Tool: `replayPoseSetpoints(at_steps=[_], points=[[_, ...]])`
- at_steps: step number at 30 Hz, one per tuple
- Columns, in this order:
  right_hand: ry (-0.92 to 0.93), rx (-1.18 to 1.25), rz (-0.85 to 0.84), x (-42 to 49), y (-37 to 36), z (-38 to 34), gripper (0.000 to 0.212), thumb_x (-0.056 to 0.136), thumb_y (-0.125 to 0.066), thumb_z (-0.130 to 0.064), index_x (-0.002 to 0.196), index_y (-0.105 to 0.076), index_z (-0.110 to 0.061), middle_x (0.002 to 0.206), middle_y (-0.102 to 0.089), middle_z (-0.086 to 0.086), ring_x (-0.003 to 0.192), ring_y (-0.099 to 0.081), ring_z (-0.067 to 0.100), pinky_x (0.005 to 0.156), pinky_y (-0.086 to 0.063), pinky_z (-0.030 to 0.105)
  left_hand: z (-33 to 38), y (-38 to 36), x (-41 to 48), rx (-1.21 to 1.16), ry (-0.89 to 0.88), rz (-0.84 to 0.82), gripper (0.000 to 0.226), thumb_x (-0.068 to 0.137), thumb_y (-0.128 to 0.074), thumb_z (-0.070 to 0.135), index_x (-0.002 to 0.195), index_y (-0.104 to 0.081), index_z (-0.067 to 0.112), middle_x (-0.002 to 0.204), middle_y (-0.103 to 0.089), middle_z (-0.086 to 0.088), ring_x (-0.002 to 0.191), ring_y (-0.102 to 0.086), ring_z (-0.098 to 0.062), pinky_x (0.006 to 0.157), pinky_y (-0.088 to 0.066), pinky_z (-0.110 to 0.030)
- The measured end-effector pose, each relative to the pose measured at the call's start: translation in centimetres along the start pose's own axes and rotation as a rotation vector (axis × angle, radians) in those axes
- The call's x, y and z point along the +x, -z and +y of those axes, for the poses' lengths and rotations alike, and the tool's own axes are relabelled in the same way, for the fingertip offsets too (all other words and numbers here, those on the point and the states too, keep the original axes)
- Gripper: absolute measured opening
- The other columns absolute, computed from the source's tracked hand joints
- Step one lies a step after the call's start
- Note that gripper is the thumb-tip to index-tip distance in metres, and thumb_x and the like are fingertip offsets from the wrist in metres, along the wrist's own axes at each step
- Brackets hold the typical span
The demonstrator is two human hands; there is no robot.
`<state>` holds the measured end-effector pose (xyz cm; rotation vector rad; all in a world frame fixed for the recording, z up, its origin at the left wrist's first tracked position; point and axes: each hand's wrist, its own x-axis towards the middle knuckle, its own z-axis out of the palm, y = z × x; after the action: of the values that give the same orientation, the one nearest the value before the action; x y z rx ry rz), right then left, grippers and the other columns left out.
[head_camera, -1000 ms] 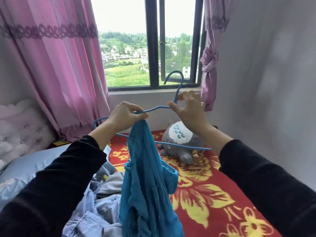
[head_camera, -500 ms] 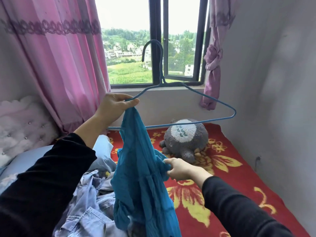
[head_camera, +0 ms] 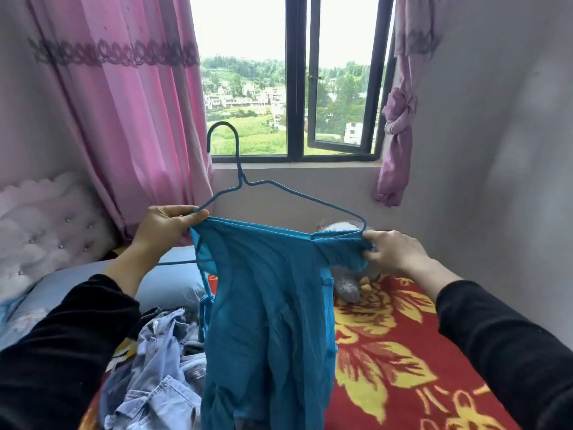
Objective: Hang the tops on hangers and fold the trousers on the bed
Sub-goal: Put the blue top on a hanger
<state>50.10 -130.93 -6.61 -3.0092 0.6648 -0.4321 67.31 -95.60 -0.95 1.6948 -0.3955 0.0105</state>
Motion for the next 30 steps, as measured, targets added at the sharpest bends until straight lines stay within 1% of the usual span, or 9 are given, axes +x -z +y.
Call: replayPoseSetpoints(at_steps=[4,10,13,17,20,23,25,27,30], points=[[-0.044,-0.034,-0.033,0.4,2.0,0.8,0.039,0.087,-0.052,-0.044,0.126,-0.050,-0.044,0.112,-0.066,0.002,0.104,-0.061,0.027,0.073,-0.040,0.033,0.0,0.3,0.1,-0.007,-0.010,0.000,0.008,0.077,-0.079,0.016,0.082,-0.074,0.019,0.054,-0.067,0.008,0.041,-0.057,-0.001,0.040,-0.047,-0.014],[-0.096,0.101,-0.153,0.8,2.6,0.5,0.006,0.081,-0.056,-0.037,0.085,-0.058,-0.032,0.090,-0.064,0.001,0.084,-0.060,0.024,0.066,-0.043,0.031,0.0,-0.6,0.3,0.010,-0.032,-0.016,0.014,0.073,-0.082,0.021,0.086,-0.076,0.019,0.062,-0.071,0.004,0.047,-0.063,-0.009,0.041,-0.047,-0.017],[-0.169,0.153,-0.259,0.7,1.9,0.9,0.013,0.079,-0.059,-0.028,0.085,-0.067,-0.021,0.087,-0.067,0.005,0.081,-0.062,0.023,0.066,-0.046,0.030,0.1,-1.1,0.5,-0.045,-0.020,0.028,0.021,0.071,-0.083,0.026,0.089,-0.078,0.017,0.067,-0.072,-0.002,0.057,-0.062,-0.021,0.047,-0.049,-0.022],[-0.210,0.720,-0.453,0.4,1.4,-0.4,0.011,0.081,-0.063,-0.015,0.073,-0.068,-0.011,0.070,-0.064,0.004,0.062,-0.056,0.018,0.056,-0.044,0.024,0.4,-2.1,0.3,-0.198,0.023,0.054,0.022,0.074,-0.081,0.022,0.093,-0.076,0.012,0.068,-0.071,-0.006,0.049,-0.061,-0.016,0.046,-0.050,-0.021],[-0.274,0.960,0.159,1.1,3.1,-1.8,0.021,0.078,-0.060,0.002,0.061,-0.066,-0.009,0.050,-0.056,0.001,0.051,-0.049,0.016,0.046,-0.040,0.019,0.9,-2.7,0.3,-0.102,-0.018,0.039,0.018,0.073,-0.082,0.022,0.088,-0.076,0.015,0.060,-0.069,0.009,0.050,-0.061,-0.002,0.049,-0.049,-0.015],[-0.219,0.827,0.743,0.9,6.0,-5.1,0.010,0.072,-0.053,0.000,0.071,-0.058,-0.008,0.064,-0.051,-0.002,0.064,-0.047,0.017,0.056,-0.035,0.023,1.3,-3.7,0.1,-0.010,-0.032,-0.040,0.011,0.072,-0.083,0.024,0.081,-0.076,0.021,0.065,-0.070,0.009,0.059,-0.061,-0.005,0.059,-0.049,-0.022],[0.032,0.701,0.737,0.8,7.0,-8.3,0.012,0.075,-0.059,-0.008,0.086,-0.059,-0.011,0.083,-0.051,-0.003,0.078,-0.048,0.016,0.070,-0.036,0.024,1.6,-4.8,-0.1,0.046,-0.060,-0.105,0.008,0.073,-0.083,0.024,0.076,-0.075,0.024,0.061,-0.068,0.013,0.056,-0.058,0.000,0.061,-0.047,-0.021],[0.178,0.583,0.507,1.2,7.1,-11.3,0.023,0.083,-0.062,-0.028,0.098,-0.061,-0.010,0.093,-0.054,-0.004,0.087,-0.050,0.015,0.081,-0.039,0.032,1.8,-5.8,-0.4,0.115,-0.105,-0.152,0.007,0.074,-0.082,0.026,0.076,-0.076,0.025,0.062,-0.068,0.013,0.057,-0.058,0.002,0.061,-0.047,-0.019],[0.105,0.706,0.331,2.0,6.9,-13.3,0.032,0.093,-0.055,-0.037,0.075,-0.061,-0.011,0.068,-0.061,0.001,0.065,-0.054,0.018,0.066,-0.041,0.034,1.9,-5.9,-0.5,0.308,-0.218,-0.192,0.008,0.077,-0.080,0.029,0.084,-0.078,0.026,0.064,-0.069,0.018,0.061,-0.058,0.004,0.063,-0.047,-0.017]])
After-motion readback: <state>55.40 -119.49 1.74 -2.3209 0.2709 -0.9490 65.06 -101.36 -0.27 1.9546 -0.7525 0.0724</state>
